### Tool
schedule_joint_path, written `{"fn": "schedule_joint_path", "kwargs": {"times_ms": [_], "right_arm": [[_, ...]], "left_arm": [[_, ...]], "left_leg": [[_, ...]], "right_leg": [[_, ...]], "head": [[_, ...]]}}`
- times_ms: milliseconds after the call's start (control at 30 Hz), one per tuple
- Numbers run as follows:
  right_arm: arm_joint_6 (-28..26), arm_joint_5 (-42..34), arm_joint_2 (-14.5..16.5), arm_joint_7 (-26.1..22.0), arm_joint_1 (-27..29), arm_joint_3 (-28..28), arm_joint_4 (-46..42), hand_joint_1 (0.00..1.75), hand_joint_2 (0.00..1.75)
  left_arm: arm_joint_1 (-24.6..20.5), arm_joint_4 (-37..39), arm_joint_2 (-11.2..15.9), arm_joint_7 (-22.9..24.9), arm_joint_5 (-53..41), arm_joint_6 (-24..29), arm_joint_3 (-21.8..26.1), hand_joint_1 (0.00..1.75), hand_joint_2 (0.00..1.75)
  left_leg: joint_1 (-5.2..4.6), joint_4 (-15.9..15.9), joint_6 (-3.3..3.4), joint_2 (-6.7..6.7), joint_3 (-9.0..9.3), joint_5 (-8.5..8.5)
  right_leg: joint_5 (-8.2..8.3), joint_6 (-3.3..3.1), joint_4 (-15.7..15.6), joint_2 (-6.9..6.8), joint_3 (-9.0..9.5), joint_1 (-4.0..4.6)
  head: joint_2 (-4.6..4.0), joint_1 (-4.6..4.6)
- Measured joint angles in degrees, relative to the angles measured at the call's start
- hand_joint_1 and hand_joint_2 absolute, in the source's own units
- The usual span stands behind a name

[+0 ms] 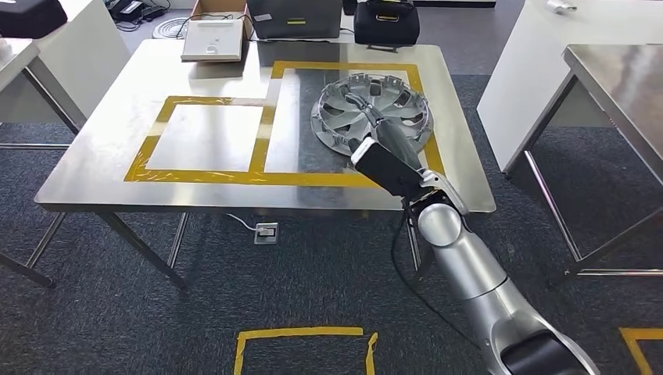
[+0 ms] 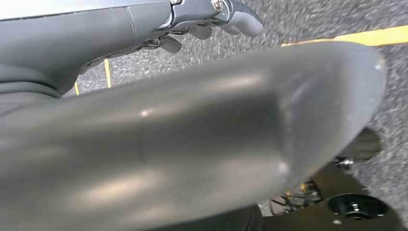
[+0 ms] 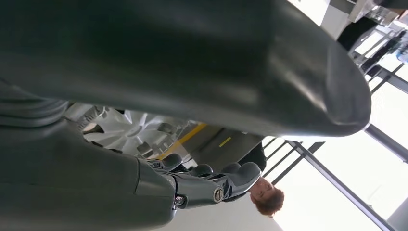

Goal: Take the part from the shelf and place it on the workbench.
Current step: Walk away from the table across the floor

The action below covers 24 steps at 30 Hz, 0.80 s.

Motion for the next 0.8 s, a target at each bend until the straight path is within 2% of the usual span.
{"fn": "schedule_joint_path", "kwargs": {"times_ms": [33,67,100,133,200,233,267,300,367,400,433,467,500,533,567,600,633,667,733,767,800], "right_arm": [[-0.02,0.25,0.00,0.12,0.01,-0.04,-0.24,0.00,0.00],[-0.08,0.46,0.00,0.15,0.14,-0.09,-0.55,0.00,0.00],[-0.17,0.71,-0.01,0.14,0.33,-0.21,-0.86,0.00,0.00],[-0.26,0.90,-0.02,0.17,0.55,-0.39,-1.12,0.00,0.00],[-0.39,1.11,-0.05,0.20,1.01,-0.79,-1.40,0.00,0.00],[-0.42,1.17,-0.07,0.22,1.13,-0.90,-1.51,0.00,0.00],[-0.43,1.22,-0.07,0.20,1.22,-0.97,-1.63,0.00,0.00],[-0.45,1.30,-0.07,0.19,1.31,-0.99,-1.74,0.00,0.00],[-0.52,1.50,-0.07,0.23,1.57,-1.03,-1.91,0.00,0.00],[-0.61,1.65,-0.07,0.27,1.79,-1.04,-1.97,0.00,0.00],[-0.70,1.84,-0.07,0.33,2.03,-1.04,-2.03,0.00,0.00],[-0.80,2.05,-0.07,0.39,2.27,-1.05,-2.11,0.00,0.00],[-0.88,2.27,-0.07,0.47,2.47,-1.07,-2.22,0.00,0.00],[-0.94,2.48,-0.06,0.55,2.60,-1.13,-2.38,0.00,0.00],[-0.98,2.67,-0.06,0.62,2.69,-1.21,-2.57,0.00,0.00],[-1.02,2.81,-0.06,0.69,2.72,-1.33,-2.75,0.00,0.00],[-1.05,2.93,-0.05,0.73,2.75,-1.45,-2.90,0.00,0.00],[-1.07,3.09,-0.04,0.75,2.83,-1.54,-2.98,0.00,0.00],[-1.07,3.42,-0.02,0.80,3.15,-1.72,-3.01,0.00,0.00],[-1.07,3.61,-0.02,0.86,3.33,-1.81,-3.01,0.00,0.00],[-1.08,3.78,-0.03,0.95,3.44,-1.90,-3.02,0.00,0.00]], "left_arm": [[-0.03,-0.02,-0.04,-0.02,-0.03,0.00,0.07,0.00,0.00],[-0.05,-0.03,-0.07,-0.03,-0.07,0.00,0.11,0.00,0.00],[-0.05,-0.04,-0.07,-0.04,-0.10,0.00,0.13,0.00,0.00],[-0.06,-0.04,-0.08,-0.04,-0.15,0.00,0.14,0.00,0.00],[-0.02,-0.03,-0.12,-0.01,-0.25,0.00,0.16,0.00,0.00],[0.00,-0.02,-0.12,0.04,-0.31,0.00,0.17,0.00,0.00],[0.03,-0.02,-0.13,0.08,-0.37,0.00,0.19,0.00,0.00],[0.04,-0.02,-0.14,0.11,-0.42,-0.01,0.19,0.00,0.00],[0.02,-0.01,-0.22,0.14,-0.54,-0.06,0.20,0.00,0.00],[0.01,0.00,-0.26,0.14,-0.62,-0.10,0.20,0.00,0.00],[-0.02,0.00,-0.27,0.15,-0.68,-0.14,0.20,0.00,0.00],[-0.03,0.00,-0.28,0.15,-0.74,-0.17,0.20,0.00,0.00],[-0.05,0.00,-0.28,0.16,-0.78,-0.17,0.20,0.00,0.00],[-0.10,-0.01,-0.28,0.16,-0.80,-0.17,0.20,0.00,0.00],[-0.19,-0.02,-0.28,0.16,-0.82,-0.17,0.20,0.00,0.00],[-0.31,-0.03,-0.28,0.15,-0.84,-0.17,0.20,0.00,0.00],[-0.45,-0.05,-0.31,0.15,-0.84,-0.17,0.20,0.00,0.00],[-0.56,-0.06,-0.32,0.15,-0.85,-0.17,0.20,0.00,0.00],[-0.69,-0.04,-0.42,0.16,-0.89,-0.17,0.20,0.00,0.00],[-0.73,-0.04,-0.45,0.18,-0.91,-0.17,0.20,0.00,0.00],[-0.76,-0.05,-0.48,0.19,-0.92,-0.17,0.20,0.00,0.00]], "left_leg": [[0.10,0.36,-0.30,0.00,-0.89,0.48],[0.17,0.71,-0.64,-0.05,-1.54,0.91],[0.18,0.95,-1.02,-0.10,-1.86,1.29],[0.19,1.04,-1.42,-0.17,-1.99,1.70],[0.29,0.75,-2.22,-0.31,-1.97,2.52],[0.40,0.96,-2.56,-0.39,-2.28,2.14],[0.47,1.93,-2.85,-0.46,-2.86,0.72],[0.58,4.09,-3.08,-0.51,-3.76,-1.71],[0.68,11.08,-3.45,-0.53,-5.80,-7.33],[0.71,14.54,-3.58,-0.53,-6.36,-8.82],[0.72,16.64,-3.62,-0.54,-6.14,-8.98],[0.72,16.90,-3.57,-0.54,-5.00,-8.11],[0.71,15.06,-3.42,-0.55,-2.79,-6.75],[0.71,11.54,-3.20,-0.59,0.29,-5.83],[0.61,7.21,-2.94,-0.66,3.64,-5.86],[0.44,3.67,-2.65,-0.77,6.17,-6.22],[0.21,1.28,-2.35,-0.86,7.64,-6.77],[-0.09,0.17,-1.99,-0.92,8.04,-6.98],[-0.25,-0.25,-1.06,-0.75,7.32,-5.87],[-0.20,-0.42,-0.52,-0.60,6.86,-5.16],[-0.09,-0.57,-0.08,-0.43,6.21,-4.35]], "right_leg": [[0.56,0.08,-3.99,-0.03,2.92,-0.05],[0.63,-0.16,-7.62,0.02,5.51,0.06],[0.23,-0.58,-10.36,0.09,7.21,0.19],[-0.31,-1.12,-11.89,0.19,8.02,0.36],[0.37,-2.31,-12.25,0.27,7.58,0.49],[0.94,-2.82,-12.35,0.22,7.21,0.46],[1.64,-3.30,-12.51,0.15,6.68,0.40],[2.40,-3.65,-12.65,0.09,6.02,0.32],[3.75,-3.91,-12.61,0.08,4.51,0.40],[4.42,-3.88,-12.58,0.07,3.72,0.45],[5.11,-3.81,-12.54,0.06,2.90,0.50],[5.77,-3.70,-12.49,0.05,2.09,0.53],[6.43,-3.54,-12.44,0.05,1.23,0.55],[7.02,-3.35,-12.36,0.05,0.56,0.54],[7.52,-3.10,-12.29,0.05,0.02,0.57],[8.02,-2.78,-12.30,0.02,-0.29,0.57],[8.51,-2.41,-12.37,-0.02,-0.41,0.50],[9.04,-1.97,-12.56,-0.04,-0.48,0.37],[9.52,-1.16,-12.68,-0.02,-0.74,0.07],[8.40,-0.87,-11.88,0.01,-1.25,0.00],[6.13,-0.67,-9.90,0.03,-2.08,-0.01]], "head": [[0.00,0.03],[0.00,0.04],[0.00,0.15],[0.00,0.25],[0.00,0.44],[0.00,0.44],[0.00,0.43],[0.00,0.39],[0.00,0.34],[0.00,0.33],[0.00,0.33],[0.00,0.33],[0.00,0.33],[0.00,0.33],[0.00,0.33],[0.00,0.38],[0.00,0.39],[0.00,0.42],[0.00,0.38],[0.00,0.44],[0.00,0.51]]}}
